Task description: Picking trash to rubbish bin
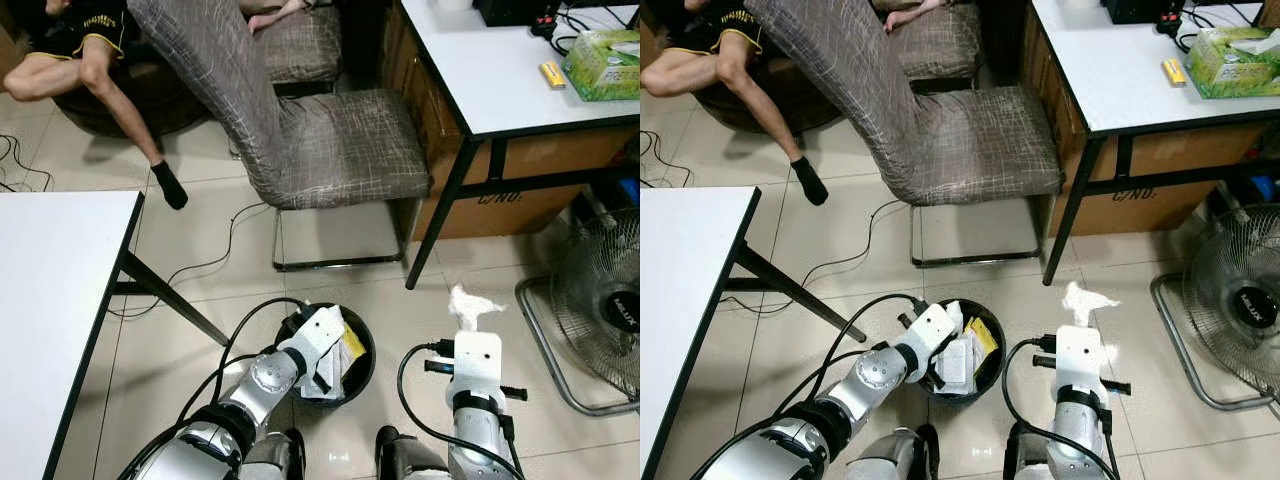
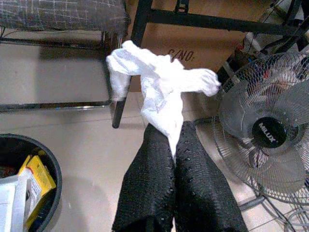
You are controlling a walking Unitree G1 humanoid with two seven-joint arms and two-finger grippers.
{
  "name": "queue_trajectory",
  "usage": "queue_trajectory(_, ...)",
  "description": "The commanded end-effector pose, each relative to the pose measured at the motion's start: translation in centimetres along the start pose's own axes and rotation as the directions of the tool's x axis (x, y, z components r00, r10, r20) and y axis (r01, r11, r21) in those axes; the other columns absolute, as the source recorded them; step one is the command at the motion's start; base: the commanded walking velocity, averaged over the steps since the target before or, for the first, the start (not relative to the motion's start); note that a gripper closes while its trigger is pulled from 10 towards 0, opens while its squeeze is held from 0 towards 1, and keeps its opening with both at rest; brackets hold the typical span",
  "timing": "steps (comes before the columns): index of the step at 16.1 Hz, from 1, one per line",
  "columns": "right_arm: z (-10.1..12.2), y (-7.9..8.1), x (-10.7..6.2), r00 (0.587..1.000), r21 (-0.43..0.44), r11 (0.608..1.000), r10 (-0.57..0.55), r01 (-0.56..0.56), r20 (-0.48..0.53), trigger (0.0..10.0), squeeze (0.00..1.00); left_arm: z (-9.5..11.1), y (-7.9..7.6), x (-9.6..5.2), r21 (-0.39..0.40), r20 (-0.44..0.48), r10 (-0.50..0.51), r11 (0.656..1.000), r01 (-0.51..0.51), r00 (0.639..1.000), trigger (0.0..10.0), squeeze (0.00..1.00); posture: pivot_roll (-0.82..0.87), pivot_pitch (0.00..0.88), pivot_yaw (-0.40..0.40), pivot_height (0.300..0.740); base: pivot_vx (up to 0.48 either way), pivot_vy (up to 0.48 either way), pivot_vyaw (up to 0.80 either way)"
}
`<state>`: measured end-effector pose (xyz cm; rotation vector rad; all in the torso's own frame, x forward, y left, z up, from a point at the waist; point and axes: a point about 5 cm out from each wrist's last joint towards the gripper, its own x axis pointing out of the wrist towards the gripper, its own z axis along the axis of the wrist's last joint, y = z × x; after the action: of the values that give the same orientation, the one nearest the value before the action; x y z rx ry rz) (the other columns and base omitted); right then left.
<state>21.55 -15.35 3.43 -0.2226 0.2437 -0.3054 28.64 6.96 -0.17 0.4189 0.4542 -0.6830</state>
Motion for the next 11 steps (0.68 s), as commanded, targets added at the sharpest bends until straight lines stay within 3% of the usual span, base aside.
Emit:
queue_trajectory(1, -0.5, 0.3, -0.5, 1.0, -0.002, 1.0, 0.008, -0.008, -0.016, 10.0, 0.0, -1.4, -0.2, -0.3, -0.039, -0.061, -0.001, 0.999, -0.002, 0.998, 10.0, 0.0, -0.04, 0.245, 0.078, 0.74, 0.0, 0.0, 0.0)
queue_trajectory(5, 0.1, 0.2, -1.5, 1.0, 0.016, 1.0, 0.008, -0.008, 0.01, 10.0, 0.0, -1.1, -1.6, 0.0, -0.058, -0.037, -0.058, 0.997, 0.056, 0.998, 10.0, 0.0, -0.07, 0.288, 0.064, 0.74, 0.0, 0.0, 0.0)
queue_trajectory(11, 1.8, 0.5, -3.1, 0.998, 0.057, 0.998, -0.013, 0.009, 0.066, 10.0, 0.0, -0.1, -1.8, 0.3, -0.069, -0.006, -0.081, 0.994, 0.081, 0.997, 10.0, 0.0, -0.1, 0.352, 0.088, 0.74, 0.0, 0.0, 0.0)
